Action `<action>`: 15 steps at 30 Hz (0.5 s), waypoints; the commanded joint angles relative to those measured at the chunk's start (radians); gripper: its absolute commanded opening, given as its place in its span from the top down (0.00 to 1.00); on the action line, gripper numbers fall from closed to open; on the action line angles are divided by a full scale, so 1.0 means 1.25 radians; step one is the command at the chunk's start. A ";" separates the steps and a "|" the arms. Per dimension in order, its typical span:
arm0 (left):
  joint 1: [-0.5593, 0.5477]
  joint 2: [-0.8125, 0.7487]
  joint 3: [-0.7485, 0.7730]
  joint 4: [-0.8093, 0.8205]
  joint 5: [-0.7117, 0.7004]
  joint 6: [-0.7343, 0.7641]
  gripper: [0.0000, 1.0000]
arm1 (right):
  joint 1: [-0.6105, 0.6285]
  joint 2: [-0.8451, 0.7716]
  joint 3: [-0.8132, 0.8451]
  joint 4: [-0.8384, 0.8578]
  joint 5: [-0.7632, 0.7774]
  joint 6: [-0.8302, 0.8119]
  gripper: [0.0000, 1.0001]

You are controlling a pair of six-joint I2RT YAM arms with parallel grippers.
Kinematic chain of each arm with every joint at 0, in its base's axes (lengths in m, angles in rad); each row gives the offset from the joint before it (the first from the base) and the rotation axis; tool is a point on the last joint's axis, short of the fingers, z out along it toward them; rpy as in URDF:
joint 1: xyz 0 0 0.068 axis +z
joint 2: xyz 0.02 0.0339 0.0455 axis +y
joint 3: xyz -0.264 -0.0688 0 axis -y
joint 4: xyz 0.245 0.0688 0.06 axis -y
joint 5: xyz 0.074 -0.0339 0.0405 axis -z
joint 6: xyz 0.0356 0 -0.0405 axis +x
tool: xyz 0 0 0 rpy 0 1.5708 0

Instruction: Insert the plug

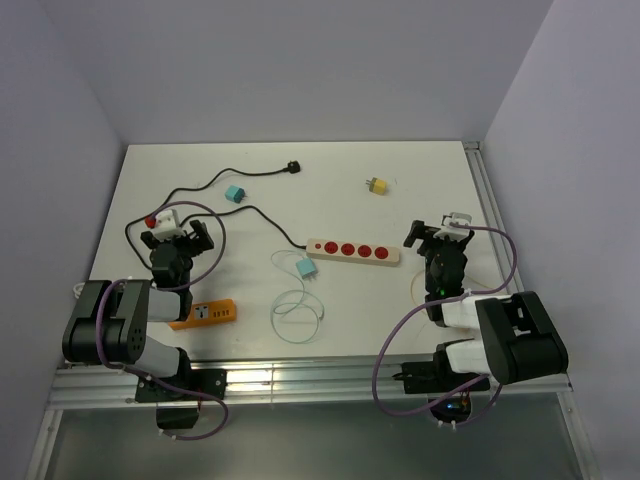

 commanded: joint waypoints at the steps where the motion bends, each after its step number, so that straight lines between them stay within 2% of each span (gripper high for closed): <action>1: -0.001 -0.009 0.018 0.033 -0.010 0.017 0.01 | 0.009 -0.005 0.016 0.054 0.046 -0.009 0.00; 8: -0.001 -0.021 0.011 0.040 0.003 0.027 0.01 | 0.009 -0.005 0.014 0.059 0.048 -0.008 0.00; 11: -0.036 -0.089 -0.004 0.009 -0.109 0.027 0.00 | 0.011 -0.032 0.014 0.034 0.104 0.013 0.00; 12: -0.052 -0.127 -0.009 0.004 -0.209 0.025 0.00 | 0.011 -0.080 0.020 0.001 0.113 0.012 0.00; 14: -0.096 -0.168 -0.014 -0.027 -0.289 0.021 0.01 | 0.011 -0.124 0.062 -0.142 0.097 -0.010 0.00; 15: -0.105 -0.216 -0.013 -0.054 -0.333 0.012 0.00 | 0.014 -0.149 0.071 -0.172 0.121 -0.022 0.00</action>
